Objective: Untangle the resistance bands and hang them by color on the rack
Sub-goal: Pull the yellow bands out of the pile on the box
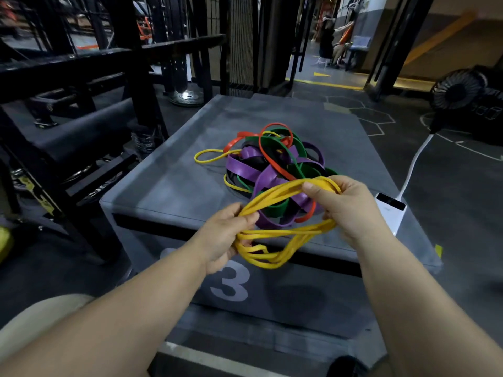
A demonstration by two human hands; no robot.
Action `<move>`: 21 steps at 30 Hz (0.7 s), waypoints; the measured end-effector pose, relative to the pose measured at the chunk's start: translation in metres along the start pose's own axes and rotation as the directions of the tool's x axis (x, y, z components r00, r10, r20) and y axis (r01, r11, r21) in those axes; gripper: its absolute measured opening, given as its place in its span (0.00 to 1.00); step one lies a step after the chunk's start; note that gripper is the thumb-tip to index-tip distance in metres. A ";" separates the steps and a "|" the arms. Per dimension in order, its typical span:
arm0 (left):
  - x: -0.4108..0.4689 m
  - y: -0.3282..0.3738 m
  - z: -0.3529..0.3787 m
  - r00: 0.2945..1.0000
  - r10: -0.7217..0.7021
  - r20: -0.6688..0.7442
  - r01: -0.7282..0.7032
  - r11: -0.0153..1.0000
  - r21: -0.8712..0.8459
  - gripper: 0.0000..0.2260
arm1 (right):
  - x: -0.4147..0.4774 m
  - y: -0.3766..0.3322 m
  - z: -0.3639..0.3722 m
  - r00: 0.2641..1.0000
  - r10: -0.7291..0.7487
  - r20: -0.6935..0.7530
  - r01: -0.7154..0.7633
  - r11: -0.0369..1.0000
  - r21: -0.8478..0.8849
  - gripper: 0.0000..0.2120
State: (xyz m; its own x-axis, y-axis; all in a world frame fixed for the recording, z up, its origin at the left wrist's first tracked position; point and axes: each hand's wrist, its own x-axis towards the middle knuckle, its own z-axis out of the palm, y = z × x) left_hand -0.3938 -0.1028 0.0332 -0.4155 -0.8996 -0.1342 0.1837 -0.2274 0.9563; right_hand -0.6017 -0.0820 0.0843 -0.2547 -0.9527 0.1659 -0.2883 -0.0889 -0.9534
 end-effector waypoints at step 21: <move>-0.001 -0.011 -0.006 0.943 -0.102 0.318 -0.023 0.930 0.367 0.09 | -0.011 -0.021 0.010 0.992 0.124 0.021 -0.114 0.815 0.568 0.10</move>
State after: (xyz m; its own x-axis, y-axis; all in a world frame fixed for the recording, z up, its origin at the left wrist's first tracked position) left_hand -0.3902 -0.1012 0.0215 -0.6936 -0.7063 -0.1415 -0.1467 -0.0538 0.9877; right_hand -0.5840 -0.0725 0.1002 -0.2691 -0.9622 0.0412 0.3187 -0.1293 -0.9390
